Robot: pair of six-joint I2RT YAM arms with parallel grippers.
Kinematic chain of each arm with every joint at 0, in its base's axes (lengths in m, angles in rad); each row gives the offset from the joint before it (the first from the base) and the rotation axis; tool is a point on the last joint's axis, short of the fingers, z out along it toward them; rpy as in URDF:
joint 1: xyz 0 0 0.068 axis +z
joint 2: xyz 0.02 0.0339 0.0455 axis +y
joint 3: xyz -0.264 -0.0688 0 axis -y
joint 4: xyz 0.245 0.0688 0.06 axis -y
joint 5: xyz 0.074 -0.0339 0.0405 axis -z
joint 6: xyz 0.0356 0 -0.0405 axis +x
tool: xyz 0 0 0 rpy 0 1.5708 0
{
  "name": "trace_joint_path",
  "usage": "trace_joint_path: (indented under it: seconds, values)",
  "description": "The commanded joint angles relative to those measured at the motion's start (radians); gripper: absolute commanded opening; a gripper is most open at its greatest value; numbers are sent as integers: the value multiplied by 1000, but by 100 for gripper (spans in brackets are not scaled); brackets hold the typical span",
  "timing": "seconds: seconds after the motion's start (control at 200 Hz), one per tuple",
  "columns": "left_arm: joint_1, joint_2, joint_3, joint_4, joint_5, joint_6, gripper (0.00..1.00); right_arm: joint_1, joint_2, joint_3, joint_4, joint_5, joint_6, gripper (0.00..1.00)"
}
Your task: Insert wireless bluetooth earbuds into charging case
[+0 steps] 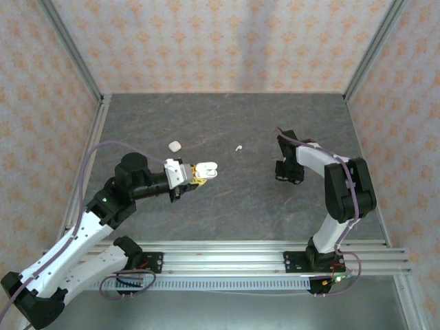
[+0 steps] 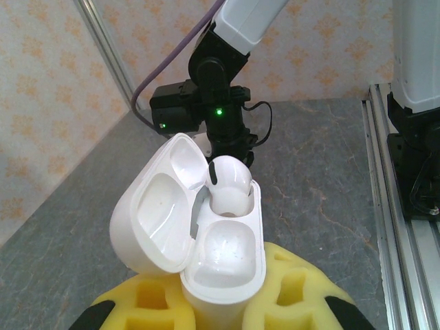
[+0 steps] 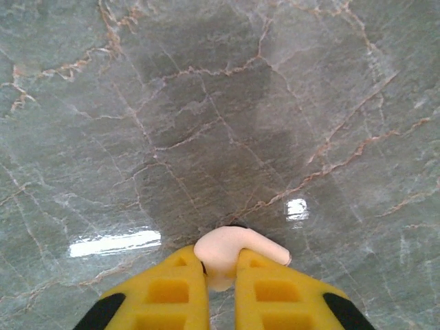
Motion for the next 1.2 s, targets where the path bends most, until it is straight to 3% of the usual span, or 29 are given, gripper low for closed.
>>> trace_joint_path:
  seconds: [0.0,0.165,0.345,0.535,0.791,1.196]
  values:
    - [-7,-14,1,-11,8,-9,0,8,9,11,-8,34,-9,8]
    - [-7,-20,-4,-10,12,-22,0,8,-81,37,-78,-93,-36,1]
    - [-6,-3,5,0,28,-49,0,11,-241,107,-188,-488,-95,0]
    - [-6,16,10,48,53,-63,0,54,-357,222,-323,-697,-114,0]
    - [-6,44,19,64,85,-71,0,196,-444,390,-367,-878,-73,0]
    - [-7,87,28,94,88,-124,0,330,-532,453,-100,-1021,155,0]
